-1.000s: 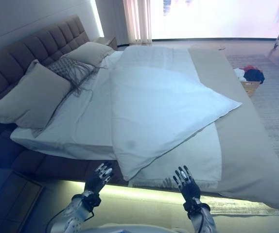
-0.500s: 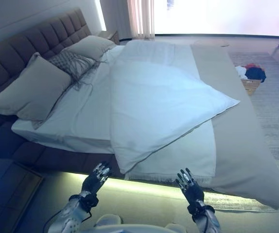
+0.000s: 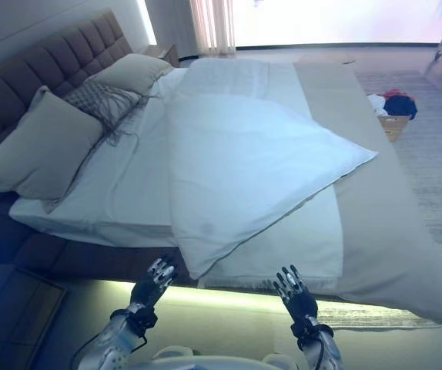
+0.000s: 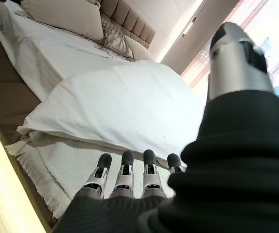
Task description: Make the bed neatly
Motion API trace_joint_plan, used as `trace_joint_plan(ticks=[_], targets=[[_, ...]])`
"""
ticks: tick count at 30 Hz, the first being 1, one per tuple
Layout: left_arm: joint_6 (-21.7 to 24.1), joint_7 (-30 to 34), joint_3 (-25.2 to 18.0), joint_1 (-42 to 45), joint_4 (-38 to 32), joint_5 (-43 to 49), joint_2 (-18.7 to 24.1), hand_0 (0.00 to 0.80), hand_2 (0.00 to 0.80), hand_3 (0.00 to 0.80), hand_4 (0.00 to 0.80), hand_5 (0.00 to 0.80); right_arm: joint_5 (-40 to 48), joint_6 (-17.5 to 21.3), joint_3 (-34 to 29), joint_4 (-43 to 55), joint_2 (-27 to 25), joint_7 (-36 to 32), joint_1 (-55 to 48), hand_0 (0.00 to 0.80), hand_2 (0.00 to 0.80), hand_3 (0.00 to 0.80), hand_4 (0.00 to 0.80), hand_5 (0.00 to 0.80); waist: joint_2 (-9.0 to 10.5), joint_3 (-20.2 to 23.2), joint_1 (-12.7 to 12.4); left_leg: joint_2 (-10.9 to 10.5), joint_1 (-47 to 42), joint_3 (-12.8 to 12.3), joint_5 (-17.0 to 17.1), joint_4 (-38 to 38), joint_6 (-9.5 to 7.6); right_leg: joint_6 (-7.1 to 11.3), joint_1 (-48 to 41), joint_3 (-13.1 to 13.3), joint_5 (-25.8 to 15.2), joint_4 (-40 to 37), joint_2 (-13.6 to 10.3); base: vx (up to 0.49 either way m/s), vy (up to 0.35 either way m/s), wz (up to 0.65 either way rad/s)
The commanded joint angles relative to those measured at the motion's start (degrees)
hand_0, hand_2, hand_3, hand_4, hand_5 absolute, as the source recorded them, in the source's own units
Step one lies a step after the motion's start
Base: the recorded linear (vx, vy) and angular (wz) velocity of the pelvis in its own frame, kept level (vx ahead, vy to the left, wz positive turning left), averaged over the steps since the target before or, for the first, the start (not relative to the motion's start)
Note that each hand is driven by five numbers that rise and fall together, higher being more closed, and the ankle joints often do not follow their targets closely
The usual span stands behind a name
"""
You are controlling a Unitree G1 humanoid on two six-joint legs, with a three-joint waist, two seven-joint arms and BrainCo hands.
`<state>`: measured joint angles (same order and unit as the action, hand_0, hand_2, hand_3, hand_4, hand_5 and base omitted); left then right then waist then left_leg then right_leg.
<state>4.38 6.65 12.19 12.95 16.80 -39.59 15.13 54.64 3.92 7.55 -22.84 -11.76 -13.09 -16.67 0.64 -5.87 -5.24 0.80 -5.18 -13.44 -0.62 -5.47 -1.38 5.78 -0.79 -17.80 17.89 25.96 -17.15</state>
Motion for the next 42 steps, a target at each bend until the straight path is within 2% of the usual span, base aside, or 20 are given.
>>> trace_joint_plan(ticks=[1, 3, 5, 6, 9, 10, 12, 14, 15, 19, 20, 22, 24, 28, 30, 31, 33, 37, 40, 42], targets=[[1.8, 0.5, -3.6, -0.9, -4.4, 0.3, 2.3, 0.0, 0.0, 0.0, 0.0, 0.0, -0.7, 4.4, -0.2, 4.9, 2.4, 0.6, 1.5, 0.0, 0.0, 0.0, 0.0, 0.0, 0.92, -1.2, -1.0, -5.2, 1.0, 5.7, -7.2, -4.8, -6.18, 2.33, 7.1, 5.8, -26.6, 4.5, -4.9, 0.077, 0.341, 0.22], [1.7, 0.9, -2.9, -1.2, -4.2, 1.0, 2.9, 0.0, 0.0, 0.0, 0.0, 0.0, -0.6, 4.3, -0.8, 5.4, 2.1, 0.8, 1.0, 0.0, 0.0, 0.0, 0.0, 0.0, -0.2, -1.4, -0.3, -6.4, 0.9, 6.0, -7.9, -4.9, -7.68, 1.77, 12.5, 8.9, -29.0, 13.2, -5.1, 0.102, 0.318, 0.15], [1.4, 0.5, -2.7, -1.4, -4.8, 0.2, 3.5, 0.0, 0.0, 0.0, 0.0, 0.0, 0.0, 3.5, -1.5, 5.0, 1.6, -0.6, 0.5, 0.0, 0.0, 0.0, 0.0, 0.0, -0.19, -1.4, 0.2, -7.2, 0.4, 6.1, -8.3, -5.2, -7.9, 1.89, 15.0, 8.9, -30.3, 12.9, -4.9, 0.152, 0.132, 0.24], [1.0, -0.1, -2.6, -1.5, -5.6, -0.2, 3.7, 0.0, 0.0, 0.0, 0.0, 0.0, -0.2, 3.0, -1.8, 4.7, 1.3, -1.4, 0.3, 0.0, 0.0, 0.0, 0.0, 0.0, 0.3, -1.4, 0.5, -7.7, -0.1, 6.6, -8.8, -5.1, -7.71, 2.31, 15.0, 8.4, -31.4, 9.4, -4.5, 0.228, -0.054, 0.15], [-0.5, -1.1, -2.4, -3.0, -6.5, -0.4, 4.1, 0.0, 0.0, 0.0, 0.0, 0.0, 0.4, 2.9, -2.4, 2.5, 0.7, -3.0, 1.7, 0.0, 0.0, 0.0, 0.0, 0.0, 3.88, -1.7, 1.6, -9.3, -2.0, 9.1, -11.2, -4.9, -5.8, 4.98, 14.5, 7.0, -34.9, -14.2, -3.6, 0.336, -0.263, -0.08], [-0.7, -1.1, -2.3, -3.4, -6.4, -0.4, 4.2, 0.0, 0.0, 0.0, 0.0, 0.0, 1.0, 2.9, -2.7, 1.7, 0.4, -3.3, 2.5, 0.0, 0.0, 0.0, 0.0, 0.0, 4.09, -1.9, 1.8, -8.9, -2.5, 9.5, -11.8, -4.8, -5.36, 5.46, 13.6, 6.1, -35.1, -18.4, -3.1, 0.374, -0.302, -0.22], [-0.6, -0.2, -1.9, -4.0, -5.3, -0.1, 4.3, 0.0, 0.0, 0.0, 0.0, 0.0, 2.1, 2.5, -2.8, -0.1, -0.1, -3.2, 4.6, 0.0, 0.0, 0.0, 0.0, 0.0, 4.77, -2.0, 1.9, -8.5, -4.1, 9.3, -12.9, -4.6, -4.5, 6.89, 13.2, 2.4, -36.8, -28.1, -1.3, 0.367, -0.255, 0.01], [-0.7, 0.5, -1.9, -4.3, -4.6, 0.3, 4.4, 0.0, 0.0, 0.0, 0.0, 0.0, 2.5, 2.4, -2.2, -0.9, -0.4, -3.0, 5.5, 0.0, 0.0, 0.0, 0.0, 0.0, 4.52, -1.7, 1.2, -7.7, -5.5, 9.1, -14.9, -4.6, -4.66, 7.71, 12.5, -0.3, -36.6, -29.6, 0.3, 0.359, -0.206, 0.11], [-0.6, 0.9, -1.9, -3.9, -4.5, 0.7, 4.2, 0.0, 0.0, 0.0, 0.0, 0.0, 2.3, 2.5, -2.0, -1.2, -0.4, -3.1, 5.3, 0.0, 0.0, 0.0, 0.0, 0.0, 4.98, -1.8, 0.9, -7.9, -5.6, 8.2, -14.9, -5.1, -4.81, 6.86, 12.4, -1.8, -36.6, -28.6, 0.2, 0.334, -0.223, 0.03], [-0.1, 2.1, -2.5, -1.8, -4.7, 1.1, 3.4, 0.0, 0.0, 0.0, 0.0, 0.0, 1.3, 2.2, -2.3, -2.0, -0.6, -3.9, 3.3, 0.0, 0.0, 0.0, 0.0, 0.0, 5.9, -0.7, 1.3, -7.2, -5.9, 7.5, -16.7, -8.5, -4.64, 6.24, 10.4, -0.1, -34.1, -25.2, 0.7, 0.361, -0.316, 0.04], [-0.8, 1.7, -2.9, -1.0, -5.3, 0.0, 3.4, 0.0, 0.0, 0.0, 0.0, 0.0, 1.2, 1.9, -2.6, -2.0, -0.9, -2.6, 3.0, 0.0, 0.0, 0.0, 0.0, 0.0, 5.48, -0.5, 1.2, -6.0, -6.2, 6.8, -17.7, -9.9, -4.58, 5.91, 9.8, 0.3, -33.3, -22.2, 0.8, 0.385, -0.368, 0.11], [-1.0, 2.4, -3.7, -0.3, -5.5, -1.4, 3.1, 0.0, 0.0, 0.0, 0.0, 0.0, 1.7, 1.8, -2.7, -1.4, -1.1, -3.4, 2.6, 0.0, 0.0, 0.0, 0.0, 0.0, 5.33, -0.3, 1.4, -4.6, -5.8, 6.9, -15.9, -12.7, -3.79, 4.82, 9.4, 1.0, -31.5, -20.0, 1.6, 0.3, -0.349, 0.17], [-0.6, 3.0, -3.9, 0.6, -6.5, -1.5, 2.9, 0.0, 0.0, 0.0, 0.0, 0.0, 1.9, 2.2, -2.7, -1.0, -2.3, -4.5, 1.8, 0.0, 0.0, 0.0, 0.0, 0.0, 5.45, 0.1, 1.6, -3.2, -3.4, 7.2, -12.8, -19.0, -1.74, 3.24, 8.2, 1.7, -27.4, -19.5, 4.1, 0.218, -0.349, 0.14], [0.7, 2.5, -1.1, 0.7, -6.2, -1.0, 1.3, 0.0, 0.0, 0.0, 0.0, 0.0, 2.2, 2.4, -3.3, -2.7, -4.4, -3.8, 3.1, 0.0, 0.0, 0.0, 0.0, 0.0, 5.16, 0.1, 1.6, -1.8, 2.6, 5.4, -6.3, -31.4, 1.06, -0.55, 5.0, -0.7, -23.4, -19.8, 5.9, 0.16, -0.272, 0.06], [1.8, 2.6, 0.6, 1.2, -6.5, -0.9, 1.2, 0.0, 0.0, 0.0, 0.0, 0.0, 4.0, 2.6, -3.6, -2.1, -5.6, -3.9, 3.2, 0.0, 0.0, 0.0, 0.0, 0.0, 5.06, -1.1, 1.3, 2.2, 9.9, 4.8, -1.9, -34.3, 2.35, -2.54, 2.4, -1.7, -21.3, -20.2, 7.0, 0.079, -0.207, 0.16], [1.9, 2.6, 0.7, 1.3, -6.5, -0.9, 1.1, 0.0, 0.0, 0.0, 0.0, 0.0, 4.2, 2.6, -3.6, -2.0, -5.6, -3.8, 3.3, 0.0, 0.0, 0.0, 0.0, 0.0, 4.97, -1.2, 1.3, 2.5, 10.4, 4.8, -1.8, -34.1, 2.38, -2.66, 2.2, -1.8, -21.1, -20.2, 7.2, 0.106, -0.142, 0.09], [2.6, 3.2, 0.2, 2.0, -6.8, -1.1, 1.5, 0.0, 0.0, 0.0, 0.0, 0.0, 4.8, 2.4, -3.4, -1.1, -5.5, -2.4, 3.4, 0.0, 0.0, 0.0, 0.0, 0.0, 4.49, -1.8, 0.8, 4.1, 10.2, 4.6, 0.3, -27.0, 2.8, -2.69, 0.7, -1.6, -20.3, -20.7, 8.3, 0.116, -0.053, 0.02], [1.2, 5.4, -0.5, 2.5, -6.8, -0.7, 1.9, 0.0, 0.0, 0.0, 0.0, 0.0, 6.2, 2.3, -3.2, 1.2, -4.8, 0.7, 2.2, 0.0, 0.0, 0.0, 0.0, 0.0, 1.78, -0.6, -0.6, 8.4, 8.2, 6.3, 9.6, -1.4, 6.93, -1.84, -2.1, -1.7, -18.1, -22.4, 11.0, 0.228, 0.079, -0.02], [0.5, 6.8, -0.3, 2.1, -6.0, 0.2, 1.4, 0.0, 0.0, 0.0, 0.0, 0.0, 6.0, 2.6, -3.6, 2.2, -4.4, 1.6, 0.8, 0.0, 0.0, 0.0, 0.0, 0.0, 0.63, 0.1, -1.2, 11.8, 8.9, 6.7, 14.8, 5.8, 10.19, -1.62, -4.5, -1.5, -15.7, -23.0, 11.5, 0.288, 0.079, 0.06], [0.4, 7.4, -0.3, 1.7, -5.4, 0.3, 1.0, 0.0, 0.0, 0.0, 0.0, 0.0, 6.0, 2.9, -3.4, 2.4, -4.4, 1.9, 0.5, 0.0, 0.0, 0.0, 0.0, 0.0, 0.2, 0.0, -1.1, 12.9, 9.2, 6.2, 15.5, 6.5, 10.76, -1.93, -4.9, -1.8, -14.3, -22.0, 11.2, 0.2, 0.088, -0.06]])
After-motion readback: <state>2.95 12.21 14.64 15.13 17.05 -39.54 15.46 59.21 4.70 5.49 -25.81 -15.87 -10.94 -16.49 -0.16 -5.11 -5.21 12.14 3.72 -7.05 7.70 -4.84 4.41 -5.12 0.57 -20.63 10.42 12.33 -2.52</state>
